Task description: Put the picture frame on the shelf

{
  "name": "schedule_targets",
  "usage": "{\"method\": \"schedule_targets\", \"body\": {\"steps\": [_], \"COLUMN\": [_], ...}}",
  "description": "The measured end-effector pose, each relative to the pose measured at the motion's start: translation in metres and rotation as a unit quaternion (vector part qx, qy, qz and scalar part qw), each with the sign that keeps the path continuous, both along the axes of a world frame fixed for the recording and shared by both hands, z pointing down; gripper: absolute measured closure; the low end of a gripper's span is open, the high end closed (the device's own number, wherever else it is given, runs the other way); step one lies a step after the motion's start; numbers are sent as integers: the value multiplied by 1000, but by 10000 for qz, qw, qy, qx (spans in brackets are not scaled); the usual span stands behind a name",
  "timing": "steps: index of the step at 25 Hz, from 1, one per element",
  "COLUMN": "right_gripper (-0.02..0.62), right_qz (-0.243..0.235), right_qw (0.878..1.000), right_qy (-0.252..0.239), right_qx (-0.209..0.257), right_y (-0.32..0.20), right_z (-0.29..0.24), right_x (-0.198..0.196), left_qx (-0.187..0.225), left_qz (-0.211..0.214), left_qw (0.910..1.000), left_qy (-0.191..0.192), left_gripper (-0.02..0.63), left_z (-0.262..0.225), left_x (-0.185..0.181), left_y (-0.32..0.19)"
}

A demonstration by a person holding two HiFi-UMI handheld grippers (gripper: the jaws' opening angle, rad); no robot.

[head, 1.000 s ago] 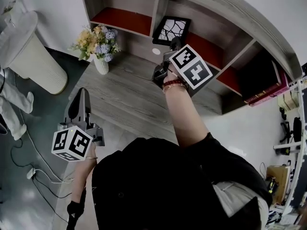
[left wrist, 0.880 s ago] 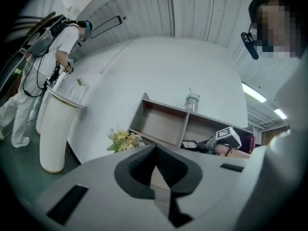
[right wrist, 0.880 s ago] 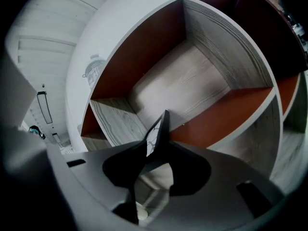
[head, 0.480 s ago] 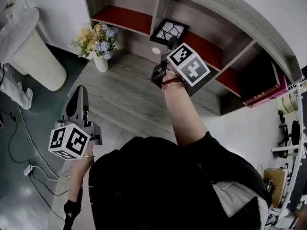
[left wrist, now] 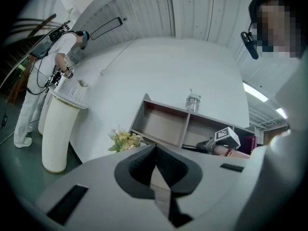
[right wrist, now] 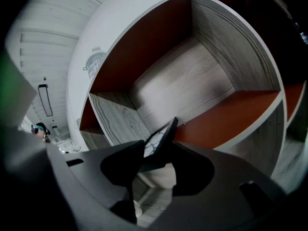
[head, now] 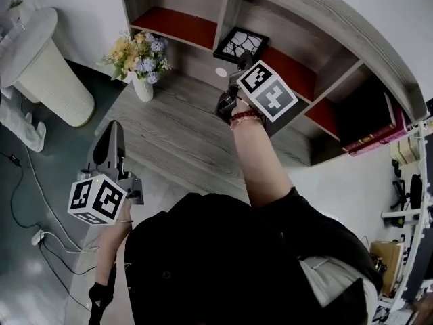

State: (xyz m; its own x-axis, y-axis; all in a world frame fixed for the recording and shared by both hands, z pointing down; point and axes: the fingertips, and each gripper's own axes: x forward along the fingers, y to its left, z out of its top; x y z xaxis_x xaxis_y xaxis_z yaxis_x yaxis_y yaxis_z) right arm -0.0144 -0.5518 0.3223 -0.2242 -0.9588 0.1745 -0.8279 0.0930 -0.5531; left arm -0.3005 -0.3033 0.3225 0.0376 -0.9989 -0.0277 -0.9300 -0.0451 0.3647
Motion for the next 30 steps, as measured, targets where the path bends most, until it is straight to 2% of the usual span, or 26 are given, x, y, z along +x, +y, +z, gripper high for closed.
{"method": "schedule_targets", "body": {"steps": [7, 14, 24, 30], "right_gripper": [425, 385, 371, 370], "right_qz": [-15, -140, -239, -258], "right_qw": [9998, 9970, 9908, 9881], "right_qy": [202, 758, 1329, 1514], "right_qx": [46, 104, 89, 102], "right_y": [-5, -7, -9, -10], "right_z": [-2, -1, 4, 6], "right_x": [0, -4, -6, -7], "left_qx": [-33, -60, -65, -59], "left_qz": [-54, -63, -32, 0], "left_qw": [10000, 9999, 9999, 9999], "left_qy": [30, 74, 98, 140], "left_gripper": [595, 595, 595, 595], "left_z": [3, 8, 10, 12], "left_x": [-4, -6, -8, -6], "left_y": [1, 0, -2, -4]}}
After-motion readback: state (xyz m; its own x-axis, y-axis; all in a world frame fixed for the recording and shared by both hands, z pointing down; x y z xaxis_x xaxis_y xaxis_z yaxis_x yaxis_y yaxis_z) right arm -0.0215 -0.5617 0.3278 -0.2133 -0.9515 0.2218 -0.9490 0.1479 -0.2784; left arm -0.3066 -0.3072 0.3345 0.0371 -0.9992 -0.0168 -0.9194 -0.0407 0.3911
